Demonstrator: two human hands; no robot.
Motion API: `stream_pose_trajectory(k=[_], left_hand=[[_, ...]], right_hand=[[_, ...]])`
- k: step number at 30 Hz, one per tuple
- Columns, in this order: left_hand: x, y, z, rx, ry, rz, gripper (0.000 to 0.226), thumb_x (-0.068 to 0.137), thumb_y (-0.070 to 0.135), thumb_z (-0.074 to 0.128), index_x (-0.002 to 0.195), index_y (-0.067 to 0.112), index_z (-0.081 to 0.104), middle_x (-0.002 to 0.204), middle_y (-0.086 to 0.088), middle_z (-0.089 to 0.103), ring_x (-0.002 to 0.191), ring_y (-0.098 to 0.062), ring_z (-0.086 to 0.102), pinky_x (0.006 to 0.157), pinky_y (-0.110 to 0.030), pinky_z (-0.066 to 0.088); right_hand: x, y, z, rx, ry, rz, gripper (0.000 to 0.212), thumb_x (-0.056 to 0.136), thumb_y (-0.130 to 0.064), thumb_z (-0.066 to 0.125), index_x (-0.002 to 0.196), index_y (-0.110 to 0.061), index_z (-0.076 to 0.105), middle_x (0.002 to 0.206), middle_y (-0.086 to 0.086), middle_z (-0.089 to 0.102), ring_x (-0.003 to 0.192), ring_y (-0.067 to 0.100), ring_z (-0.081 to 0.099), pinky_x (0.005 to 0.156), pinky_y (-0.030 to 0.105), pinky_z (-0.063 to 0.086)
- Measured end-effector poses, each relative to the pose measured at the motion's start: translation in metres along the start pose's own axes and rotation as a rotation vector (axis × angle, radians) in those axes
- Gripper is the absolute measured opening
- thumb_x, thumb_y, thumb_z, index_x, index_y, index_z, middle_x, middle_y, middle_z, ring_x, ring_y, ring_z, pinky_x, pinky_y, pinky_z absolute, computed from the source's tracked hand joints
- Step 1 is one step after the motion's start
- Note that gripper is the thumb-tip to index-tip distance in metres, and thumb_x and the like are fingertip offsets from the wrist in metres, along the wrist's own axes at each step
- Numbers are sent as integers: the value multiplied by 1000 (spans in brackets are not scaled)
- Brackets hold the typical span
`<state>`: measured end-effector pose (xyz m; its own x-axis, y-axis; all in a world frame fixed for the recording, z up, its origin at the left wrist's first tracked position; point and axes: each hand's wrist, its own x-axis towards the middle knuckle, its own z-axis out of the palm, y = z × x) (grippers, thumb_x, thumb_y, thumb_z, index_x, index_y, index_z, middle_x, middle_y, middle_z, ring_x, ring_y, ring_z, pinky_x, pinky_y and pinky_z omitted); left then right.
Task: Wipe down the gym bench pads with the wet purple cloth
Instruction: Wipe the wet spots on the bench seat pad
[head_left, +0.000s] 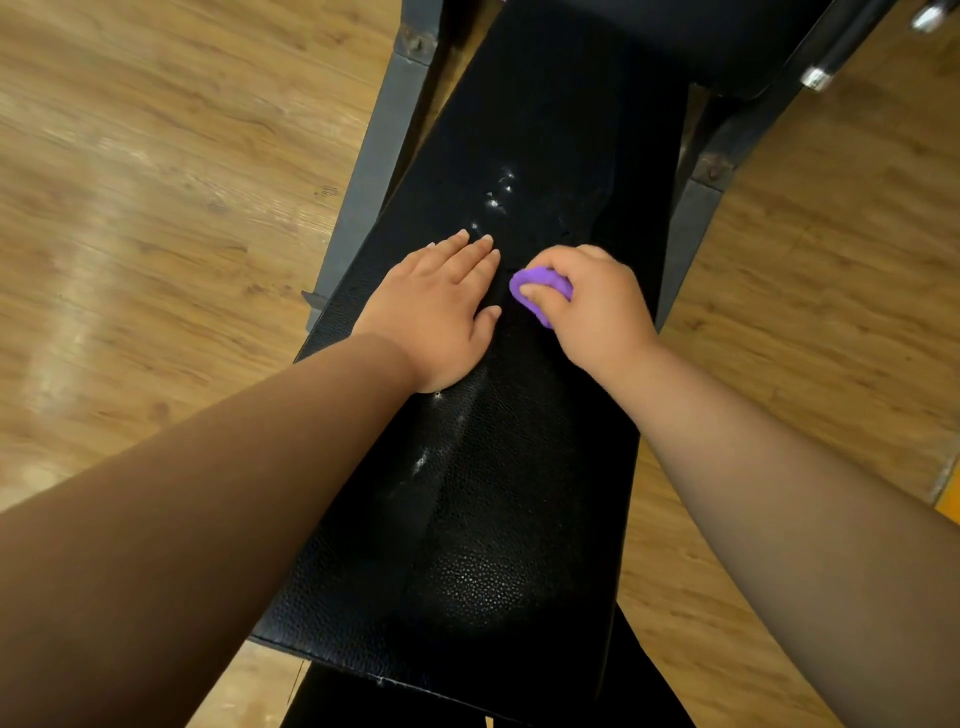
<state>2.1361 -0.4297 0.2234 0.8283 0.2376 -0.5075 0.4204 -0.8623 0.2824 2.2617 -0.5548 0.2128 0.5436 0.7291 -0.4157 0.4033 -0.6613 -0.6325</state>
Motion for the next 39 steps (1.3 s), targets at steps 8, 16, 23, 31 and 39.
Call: stream_pose_trajectory(k=[8, 16, 23, 31, 39], left_hand=[[0, -1, 0, -11, 6, 2, 63, 98, 45, 17, 155, 17, 15, 162, 0, 12, 150, -17, 5, 119, -31, 2], [0, 0, 1, -7, 10, 2, 60, 102, 41, 27, 155, 17, 14, 163, 1, 10, 150, -16, 3, 119, -30, 1], [0, 0, 1, -9, 14, 1, 59, 102, 42, 25, 155, 17, 15, 163, 0, 11, 150, -16, 4, 119, -31, 3], [2, 1, -2, 8, -36, -9, 61, 102, 42, 27, 155, 17, 11, 163, 0, 8, 150, -16, 3, 119, -31, 2], [18, 7, -2, -33, -19, -44, 60, 102, 40, 28, 155, 16, 12, 163, 0, 10, 150, -18, 4, 119, -33, 3]], right_hand=[[-27, 5, -2, 12, -47, -157, 12, 86, -19, 68, 97, -14, 71, 91, 5, 60, 85, 18, 56, 75, 25, 42], [-35, -4, 4, 42, -2, -84, 11, 86, -22, 69, 97, -20, 72, 87, -4, 55, 81, 10, 52, 70, 11, 35], [-1, -1, 3, -12, 40, -24, 18, 89, -22, 65, 104, -14, 70, 95, 1, 53, 88, 16, 52, 71, 19, 32], [-34, 4, 2, 72, 42, -28, 12, 87, -22, 68, 98, -19, 71, 91, -4, 58, 83, 5, 51, 72, 1, 33], [15, 5, 0, -15, 51, 46, 18, 92, -25, 62, 107, -16, 67, 100, -2, 52, 89, 9, 46, 72, 14, 31]])
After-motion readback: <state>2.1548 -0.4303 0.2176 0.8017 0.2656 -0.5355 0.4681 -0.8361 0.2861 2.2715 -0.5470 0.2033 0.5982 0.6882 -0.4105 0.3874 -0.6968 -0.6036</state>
